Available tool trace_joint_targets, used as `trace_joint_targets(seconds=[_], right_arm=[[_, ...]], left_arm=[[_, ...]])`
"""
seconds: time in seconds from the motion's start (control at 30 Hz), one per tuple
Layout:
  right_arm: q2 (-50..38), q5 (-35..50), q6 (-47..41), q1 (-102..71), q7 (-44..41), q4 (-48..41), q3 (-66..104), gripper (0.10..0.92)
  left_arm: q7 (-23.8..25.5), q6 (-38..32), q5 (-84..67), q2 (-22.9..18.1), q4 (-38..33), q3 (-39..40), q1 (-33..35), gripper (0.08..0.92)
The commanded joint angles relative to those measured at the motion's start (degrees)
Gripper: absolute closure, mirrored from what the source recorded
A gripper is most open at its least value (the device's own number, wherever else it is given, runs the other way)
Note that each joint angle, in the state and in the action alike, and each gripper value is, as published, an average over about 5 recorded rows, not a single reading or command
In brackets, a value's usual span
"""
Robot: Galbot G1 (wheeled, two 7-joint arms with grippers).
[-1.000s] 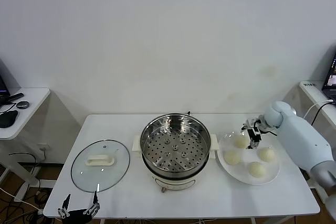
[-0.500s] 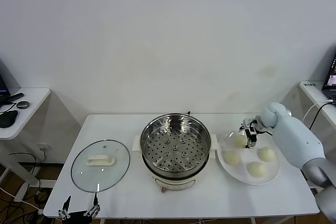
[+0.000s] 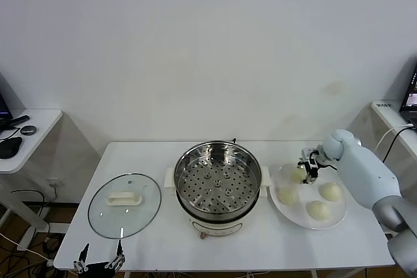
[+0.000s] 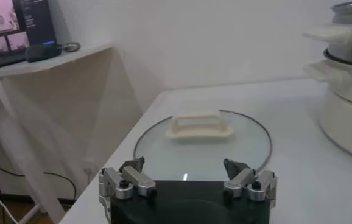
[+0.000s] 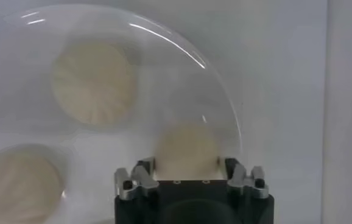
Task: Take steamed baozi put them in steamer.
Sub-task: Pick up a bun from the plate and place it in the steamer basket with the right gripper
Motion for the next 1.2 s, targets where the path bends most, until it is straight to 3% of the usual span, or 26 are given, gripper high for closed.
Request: trace_joint_targets(seconds=[0.03, 0.27, 0.47, 0.7, 0.9, 1.03, 1.2], right_arm=[[-0.3, 1.4, -0.1, 0.2, 0.4, -0.2, 0.0, 0.489], [-3.3, 7.5, -1.0, 3.4, -2.1, 4.3, -1.8, 0.668], [-4.6, 16.5, -2.2, 14.6, -7.6, 10.1, -6.9, 0.694], [-0.2, 27.8, -1.0, 28.6, -12.3, 13.2, -18.0, 0.694], [6.7, 34.5, 15.5, 35.2, -15.3, 10.3, -24.8, 0.664], [9.9, 31.1, 25.8, 36.4, -15.0, 10.2, -27.8, 0.611], [11.1, 30.1, 30.6, 36.0, -14.9, 15.3, -31.2, 0.601]], left_arm=[[0.0, 0.0, 0.1, 0.0, 0.0, 0.2, 0.0, 0.177], [-0.1, 0.0, 0.6, 0.1, 0.0, 0.8, -0.2, 0.177], [-0.3, 0.1, 0.6, 0.3, -0.4, 1.1, -0.9, 0.177], [-0.9, 0.0, 1.3, 0.6, -0.5, 0.6, -2.3, 0.177], [-1.0, -0.1, 1.6, 0.4, -1.1, 0.5, -2.7, 0.177], [-1.3, -0.1, 1.6, 0.0, -0.9, 0.6, -2.8, 0.177], [-1.4, -0.1, 1.8, -0.4, -0.8, 0.8, -2.8, 0.177]])
